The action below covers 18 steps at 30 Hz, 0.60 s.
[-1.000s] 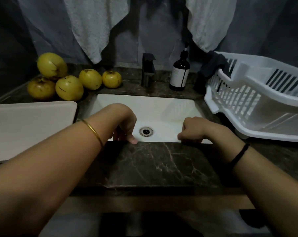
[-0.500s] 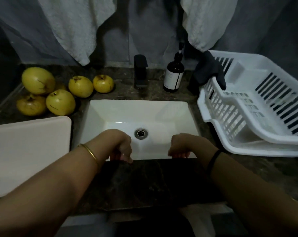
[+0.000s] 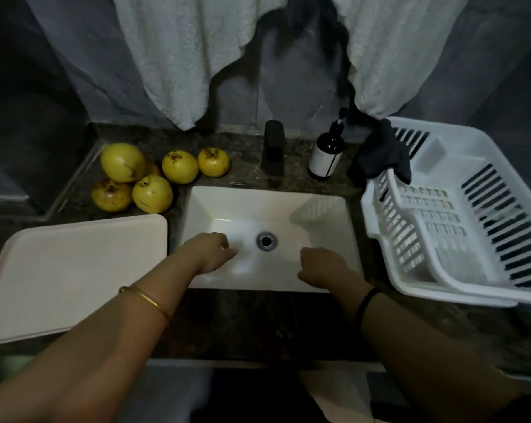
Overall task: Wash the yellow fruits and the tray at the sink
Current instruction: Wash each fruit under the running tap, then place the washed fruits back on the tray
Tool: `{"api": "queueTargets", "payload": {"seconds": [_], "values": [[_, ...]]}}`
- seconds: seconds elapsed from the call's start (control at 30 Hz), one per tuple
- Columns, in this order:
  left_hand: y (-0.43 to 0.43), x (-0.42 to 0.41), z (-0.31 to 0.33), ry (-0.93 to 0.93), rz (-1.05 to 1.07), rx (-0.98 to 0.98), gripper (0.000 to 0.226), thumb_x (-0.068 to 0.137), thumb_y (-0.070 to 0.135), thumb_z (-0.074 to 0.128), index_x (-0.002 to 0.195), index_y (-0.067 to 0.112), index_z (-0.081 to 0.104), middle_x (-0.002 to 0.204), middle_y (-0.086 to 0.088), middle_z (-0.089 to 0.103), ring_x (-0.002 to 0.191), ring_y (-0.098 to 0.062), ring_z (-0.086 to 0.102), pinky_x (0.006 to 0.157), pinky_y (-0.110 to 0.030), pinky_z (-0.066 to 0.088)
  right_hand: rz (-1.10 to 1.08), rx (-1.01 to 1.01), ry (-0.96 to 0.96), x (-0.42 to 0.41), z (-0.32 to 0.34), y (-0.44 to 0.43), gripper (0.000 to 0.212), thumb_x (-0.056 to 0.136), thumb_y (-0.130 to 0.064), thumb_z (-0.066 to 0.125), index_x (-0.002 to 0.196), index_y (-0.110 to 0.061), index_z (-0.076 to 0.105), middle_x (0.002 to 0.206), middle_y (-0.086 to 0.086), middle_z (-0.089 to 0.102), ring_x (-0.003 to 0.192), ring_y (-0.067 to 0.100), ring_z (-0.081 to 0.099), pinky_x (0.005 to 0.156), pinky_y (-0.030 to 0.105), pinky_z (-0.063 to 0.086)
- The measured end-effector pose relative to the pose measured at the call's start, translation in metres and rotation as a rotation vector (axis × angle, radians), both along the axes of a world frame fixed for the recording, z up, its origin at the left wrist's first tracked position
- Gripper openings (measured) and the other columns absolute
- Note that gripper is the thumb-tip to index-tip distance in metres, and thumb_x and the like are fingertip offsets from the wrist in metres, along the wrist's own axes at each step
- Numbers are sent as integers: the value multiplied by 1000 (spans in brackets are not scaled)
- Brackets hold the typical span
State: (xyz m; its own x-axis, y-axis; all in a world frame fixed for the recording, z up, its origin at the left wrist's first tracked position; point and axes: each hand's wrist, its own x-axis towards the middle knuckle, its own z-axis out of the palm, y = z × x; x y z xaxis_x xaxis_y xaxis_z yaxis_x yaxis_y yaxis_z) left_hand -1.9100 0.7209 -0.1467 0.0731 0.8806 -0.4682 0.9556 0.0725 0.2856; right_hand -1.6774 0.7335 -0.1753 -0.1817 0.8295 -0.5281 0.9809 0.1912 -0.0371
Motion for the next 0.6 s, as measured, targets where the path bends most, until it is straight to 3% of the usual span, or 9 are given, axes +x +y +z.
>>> {"api": "queueTargets", "payload": {"seconds": [0.07, 0.13, 0.2, 0.27, 0.3, 0.37, 0.47, 0.6], "values": [[-3, -11, 5, 36, 59, 140, 25, 91, 31, 56, 111, 16, 55, 116, -11, 61, 103, -28, 56, 77, -30, 42, -30, 67, 65, 2, 2, -3, 15, 89, -14, 50, 103, -11, 50, 108, 13, 56, 105, 32, 57, 76, 32, 42], [-8, -16, 10, 77, 81, 180, 33, 83, 17, 56, 116, 20, 51, 122, -9, 59, 110, -29, 54, 82, -31, 41, -50, -61, 118, 4, 0, -2, 46, 86, -11, 53, 131, -13, 45, 142, 11, 42, 128, 30, 45, 95, 33, 41], [-14, -19, 11, 142, -19, 103, 65, 81, 18, 56, 142, 26, 33, 151, -6, 33, 139, -32, 28, 109, -44, 26, -17, -240, 102, 2, 0, -3, 79, 86, -14, 58, 152, -26, 17, 160, 8, 10, 143, 29, 25, 110, 34, 32], [-18, -22, 12, 188, -58, 21, 82, 85, 22, 55, 152, 33, 9, 161, -3, -3, 147, -29, -3, 115, -54, 5, 18, -277, 80, -2, 1, 2, 80, 89, -19, 58, 153, -23, 11, 160, 8, 9, 144, 26, 22, 114, 34, 28], [-18, -25, 11, 200, -48, 10, 80, 87, 24, 54, 152, 32, 7, 160, -4, -9, 147, -28, -8, 115, -54, 2, 37, -286, 71, -6, 2, 5, 73, 92, -20, 56, 153, -19, 15, 159, 8, 15, 143, 24, 24, 113, 32, 27], [-16, -34, 10, 219, -21, 9, 69, 91, 26, 51, 151, 28, 18, 161, -5, -6, 147, -25, -8, 115, -54, 3, 84, -287, 66, -19, 6, 13, 60, 96, -21, 50, 150, -16, 25, 156, 7, 24, 140, 23, 29, 109, 29, 28], [-16, -47, 4, 187, 52, -51, 56, 92, 27, 47, 146, 23, 33, 157, -8, 16, 146, -24, 7, 115, -51, 9, 135, -291, 111, -48, 11, 23, 48, 97, -23, 47, 144, -15, 38, 151, 7, 33, 135, 25, 36, 106, 30, 32], [-22, -74, -7, 163, 140, -138, 53, 95, 26, 42, 146, 17, 32, 154, -7, 24, 141, -24, 21, 114, -47, 17, 187, -304, 216, -100, 10, 32, 43, 98, -23, 48, 138, -9, 48, 149, 9, 37, 134, 26, 38, 109, 32, 32]]}}
